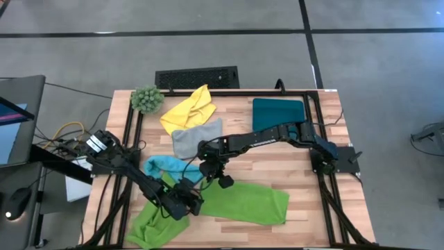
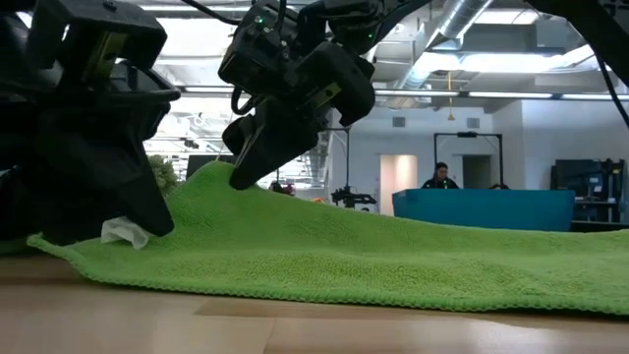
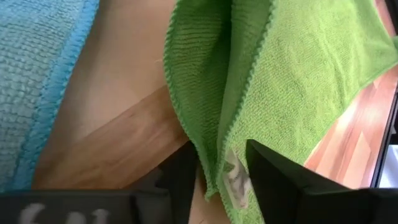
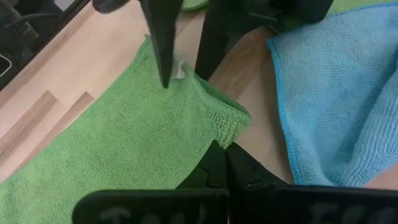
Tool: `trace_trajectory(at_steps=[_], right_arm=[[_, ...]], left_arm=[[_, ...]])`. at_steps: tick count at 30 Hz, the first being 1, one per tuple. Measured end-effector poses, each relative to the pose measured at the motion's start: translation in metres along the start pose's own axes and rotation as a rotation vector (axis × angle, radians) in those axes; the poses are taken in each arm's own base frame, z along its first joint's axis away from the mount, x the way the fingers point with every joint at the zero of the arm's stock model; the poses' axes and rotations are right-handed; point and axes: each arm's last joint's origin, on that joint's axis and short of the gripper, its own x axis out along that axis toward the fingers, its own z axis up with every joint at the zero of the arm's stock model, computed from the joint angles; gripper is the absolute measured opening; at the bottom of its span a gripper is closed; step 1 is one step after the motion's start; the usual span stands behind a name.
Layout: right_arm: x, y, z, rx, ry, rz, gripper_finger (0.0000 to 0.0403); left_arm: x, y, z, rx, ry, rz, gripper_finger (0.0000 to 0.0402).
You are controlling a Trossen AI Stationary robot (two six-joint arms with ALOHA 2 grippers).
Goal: Fold microfiber towels
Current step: Fold the right green microfiber cloth
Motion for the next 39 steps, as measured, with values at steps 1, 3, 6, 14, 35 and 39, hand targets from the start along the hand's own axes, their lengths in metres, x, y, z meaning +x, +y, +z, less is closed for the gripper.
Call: trace_trajectory(at_steps=[1, 3, 6, 14, 35, 39], right_arm=[[0.000, 0.000, 0.000, 0.000, 0.000, 0.000, 0.0001], [0.000, 0.000, 0.000, 0.000, 0.000, 0.000, 0.0001], [0.000, 0.000, 0.000, 0.000, 0.000, 0.000, 0.0001], [0.000, 0.001, 0.000, -0.008, -0.001, 0.003, 0.0001], [-0.006, 0.003, 0.004, -0.015, -0.007, 0.001, 0.0001], [-0.014, 0.006, 0.009, -0.062, -0.014, -0.001, 0.0001]], left_arm=[[0.000, 0.000, 0.000, 0.001, 0.005, 0.000, 0.0109], [0.000, 0.000, 0.000, 0.003, 0.016, 0.000, 0.0073], [0.000, 0.000, -0.001, 0.010, 0.036, 0.000, 0.0017], [0.000, -0.011, -0.002, -0.018, 0.094, -0.024, 0.0003], [-0.017, -0.056, 0.004, -0.010, 0.167, 0.116, 0.0000], [-0.021, -0.066, 0.007, -0.008, 0.167, 0.120, 0.0000]])
